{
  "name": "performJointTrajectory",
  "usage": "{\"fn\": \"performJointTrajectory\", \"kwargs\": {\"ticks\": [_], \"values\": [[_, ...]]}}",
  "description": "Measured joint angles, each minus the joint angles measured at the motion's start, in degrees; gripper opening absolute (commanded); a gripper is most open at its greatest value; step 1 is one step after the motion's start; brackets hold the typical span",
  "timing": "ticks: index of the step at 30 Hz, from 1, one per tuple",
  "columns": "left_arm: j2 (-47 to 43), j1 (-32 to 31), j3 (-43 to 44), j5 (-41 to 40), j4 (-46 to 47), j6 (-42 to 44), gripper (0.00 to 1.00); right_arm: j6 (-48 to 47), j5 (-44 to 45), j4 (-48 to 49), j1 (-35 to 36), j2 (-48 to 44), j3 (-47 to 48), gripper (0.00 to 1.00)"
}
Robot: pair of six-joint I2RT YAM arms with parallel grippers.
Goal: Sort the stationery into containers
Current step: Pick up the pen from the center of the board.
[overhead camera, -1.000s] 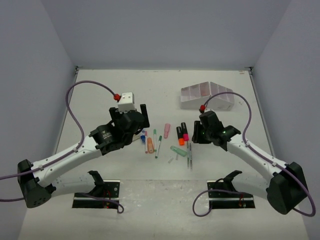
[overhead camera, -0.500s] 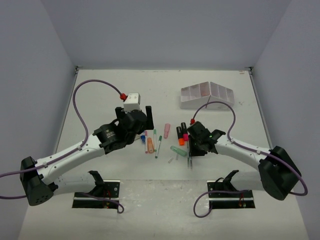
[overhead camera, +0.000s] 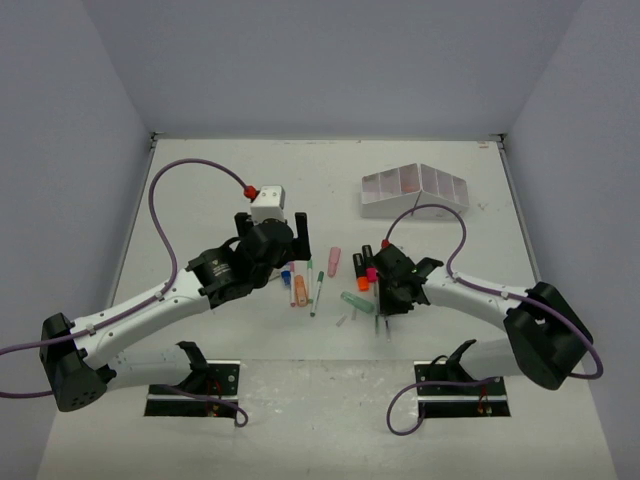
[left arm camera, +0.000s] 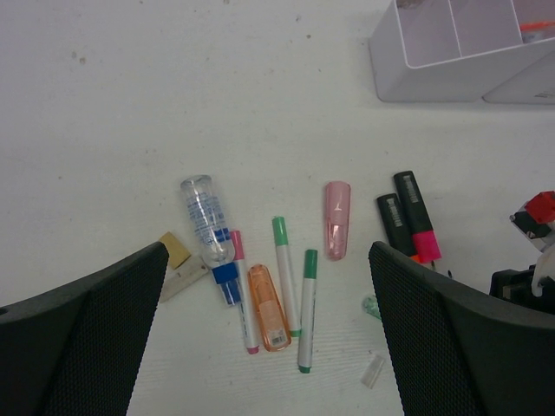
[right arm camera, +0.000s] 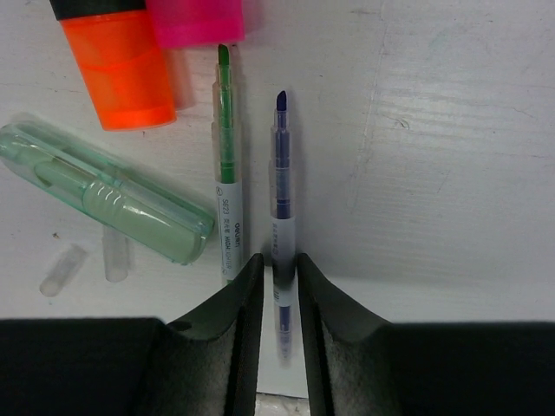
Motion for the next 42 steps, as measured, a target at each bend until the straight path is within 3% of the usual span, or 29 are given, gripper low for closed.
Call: {"fn": "performJointTrajectory", "kwargs": {"ticks": [10, 15, 19, 23, 29, 37, 42], "values": [[0.0, 0.0, 0.0, 3.6, 0.5, 1.2, 1.0, 1.1, 0.8, -1.2, 0.0, 1.7, 1.3, 0.0], [0.0, -0.1, -1.6, 6.6, 1.4, 1.4, 1.0, 1.1, 1.4, -2.4, 0.0, 2.4, 2.4, 0.0], [1.5, -3.1, -4.1, 8.5, 2.4, 1.1, 0.98, 1.1, 3.9, -8.1, 0.0, -2.3, 3.8, 0.0], [7.2, -8.1, -5.8, 10.6, 3.8, 0.8, 0.9, 0.8, 7.3, -12.8, 0.0, -11.6, 8.5, 0.0], [15.3, -13.5, -6.9, 13.4, 7.5, 1.4, 0.55, -0.2, 11.1, -14.2, 0.0, -23.4, 14.2, 0.0], [26.2, -17.1, -4.9, 15.1, 10.7, 2.5, 0.43, -1.2, 12.1, -14.7, -0.1, -27.4, 14.2, 0.0], [30.9, -18.3, -3.8, 15.7, 11.5, 2.6, 0.42, -1.5, 12.1, -15.1, -0.1, -27.8, 12.9, 0.0]]}}
